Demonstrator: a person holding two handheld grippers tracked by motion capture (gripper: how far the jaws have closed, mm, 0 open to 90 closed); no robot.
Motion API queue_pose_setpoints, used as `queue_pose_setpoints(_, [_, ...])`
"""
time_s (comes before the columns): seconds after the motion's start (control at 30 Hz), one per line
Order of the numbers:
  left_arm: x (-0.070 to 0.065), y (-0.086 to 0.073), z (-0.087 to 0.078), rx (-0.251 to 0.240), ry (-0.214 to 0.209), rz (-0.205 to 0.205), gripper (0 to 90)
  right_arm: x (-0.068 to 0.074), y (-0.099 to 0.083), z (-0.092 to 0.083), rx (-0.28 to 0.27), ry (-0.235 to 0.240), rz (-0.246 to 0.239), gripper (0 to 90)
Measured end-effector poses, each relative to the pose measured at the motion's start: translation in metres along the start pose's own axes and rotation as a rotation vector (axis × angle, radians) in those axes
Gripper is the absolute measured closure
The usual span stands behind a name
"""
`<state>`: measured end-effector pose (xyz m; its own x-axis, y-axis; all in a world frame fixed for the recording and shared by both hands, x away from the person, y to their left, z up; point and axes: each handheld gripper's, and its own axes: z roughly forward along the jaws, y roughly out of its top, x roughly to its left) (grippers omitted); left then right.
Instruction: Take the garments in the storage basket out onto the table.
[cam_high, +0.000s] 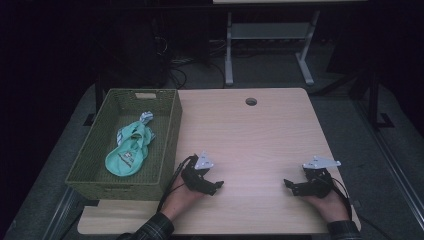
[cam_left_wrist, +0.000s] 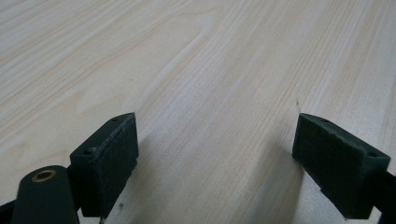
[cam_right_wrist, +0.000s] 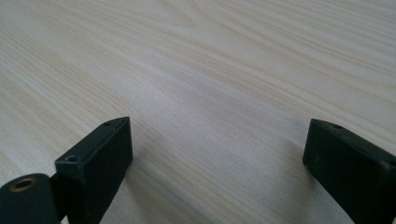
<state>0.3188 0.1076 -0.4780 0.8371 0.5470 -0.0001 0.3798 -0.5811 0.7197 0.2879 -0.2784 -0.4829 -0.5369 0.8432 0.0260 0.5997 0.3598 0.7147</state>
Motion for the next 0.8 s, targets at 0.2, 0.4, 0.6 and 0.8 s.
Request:
queue_pose_setpoints(0.2, [-0.0016,0.0046,0.0034,0.012,0.023,-0.026,13.6,0.0006,-0.0003,-0.0003,0.002,0.004,0.003,7.9])
queue_pose_setpoints(0.4, [-0.0009,0.0062,0.0032,0.026,0.021,-0.02,13.6,0.0009,-0.0008,-0.0007,0.002,0.008,-0.001,7.9])
queue_pose_setpoints(0.6, [0.0021,0.0066,-0.0006,0.057,0.031,-0.032,13.7,0.0009,-0.0008,-0.0007,0.002,0.008,-0.001,7.8])
queue_pose_setpoints(0.8, [0.0026,0.0092,-0.0037,0.042,0.034,-0.044,13.7,0.0009,-0.0008,-0.0007,0.002,0.008,-0.001,7.8])
